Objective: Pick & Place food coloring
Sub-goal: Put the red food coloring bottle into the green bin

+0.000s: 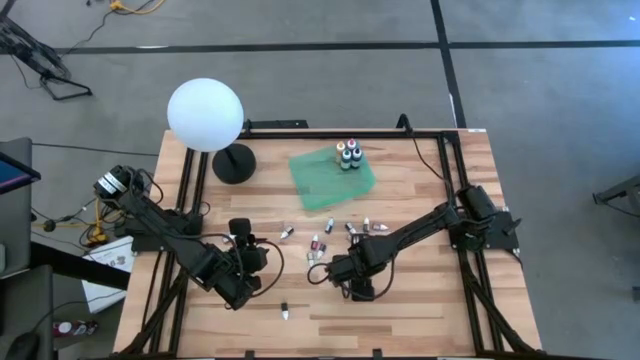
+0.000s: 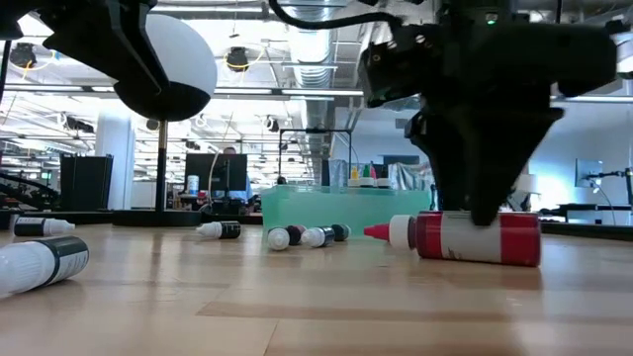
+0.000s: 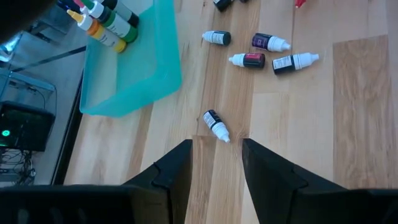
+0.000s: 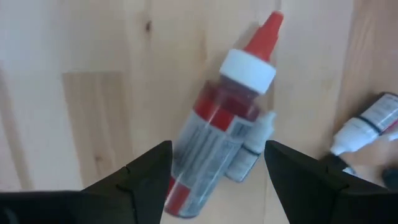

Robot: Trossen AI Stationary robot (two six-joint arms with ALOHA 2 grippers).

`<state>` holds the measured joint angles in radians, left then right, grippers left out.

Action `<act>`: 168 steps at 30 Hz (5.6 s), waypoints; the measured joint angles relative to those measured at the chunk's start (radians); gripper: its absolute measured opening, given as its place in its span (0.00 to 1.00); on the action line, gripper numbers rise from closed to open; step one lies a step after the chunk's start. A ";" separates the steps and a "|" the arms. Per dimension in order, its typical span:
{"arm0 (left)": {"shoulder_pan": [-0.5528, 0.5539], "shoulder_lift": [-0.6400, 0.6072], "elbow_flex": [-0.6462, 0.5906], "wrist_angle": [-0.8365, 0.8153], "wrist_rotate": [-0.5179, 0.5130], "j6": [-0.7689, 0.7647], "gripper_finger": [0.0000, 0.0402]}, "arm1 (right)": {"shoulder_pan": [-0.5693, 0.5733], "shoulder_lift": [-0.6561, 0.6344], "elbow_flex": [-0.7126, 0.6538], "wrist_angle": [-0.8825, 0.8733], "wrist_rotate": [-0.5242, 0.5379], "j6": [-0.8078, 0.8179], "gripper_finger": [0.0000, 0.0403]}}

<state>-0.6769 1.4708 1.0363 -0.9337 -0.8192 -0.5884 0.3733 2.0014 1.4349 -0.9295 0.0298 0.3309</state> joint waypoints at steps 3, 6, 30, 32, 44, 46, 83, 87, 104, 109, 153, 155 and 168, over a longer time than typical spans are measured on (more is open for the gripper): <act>0.000 0.000 0.000 0.000 0.000 0.000 0.33 | -0.013 0.000 0.000 0.020 0.001 0.023 0.62; 0.000 0.000 0.000 0.000 0.000 -0.001 0.33 | -0.030 0.000 0.000 0.061 -0.003 0.062 0.62; 0.000 0.002 0.000 0.001 -0.025 -0.002 0.33 | -0.040 0.060 0.019 -0.001 -0.137 -0.108 0.51; 0.000 0.002 0.000 0.005 -0.026 -0.002 0.33 | -0.047 0.060 0.032 0.008 -0.138 -0.101 0.50; 0.000 0.002 0.000 0.005 -0.027 -0.002 0.33 | -0.081 0.060 0.038 0.092 -0.140 -0.122 0.50; 0.000 0.002 0.000 0.005 -0.027 -0.002 0.33 | -0.081 0.060 0.038 0.103 -0.140 -0.136 0.50; 0.000 0.001 0.000 0.008 -0.026 -0.003 0.33 | -0.088 0.065 0.035 0.006 -0.137 -0.121 0.35; 0.000 0.001 0.000 0.008 -0.026 -0.003 0.33 | -0.088 0.065 0.034 0.006 -0.137 -0.120 0.37; 0.000 0.001 0.000 0.008 -0.026 -0.003 0.33 | -0.088 0.065 0.034 -0.002 -0.138 -0.121 0.26; 0.000 0.001 0.000 0.008 -0.026 -0.003 0.33 | -0.088 0.065 0.034 -0.002 -0.136 -0.122 0.28; 0.000 0.001 0.000 0.008 -0.026 -0.010 0.33 | -0.088 0.065 0.035 0.000 -0.141 -0.130 0.30; 0.000 0.001 0.000 0.008 -0.026 -0.010 0.33 | -0.088 0.065 0.035 -0.001 -0.139 -0.130 0.30; 0.000 0.000 0.000 0.008 -0.025 -0.010 0.33 | -0.088 0.020 0.048 -0.038 -0.134 -0.132 0.29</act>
<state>-0.6769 1.4712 1.0363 -0.9260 -0.8445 -0.5987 0.2852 2.0213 1.4829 -0.9679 -0.1045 0.1993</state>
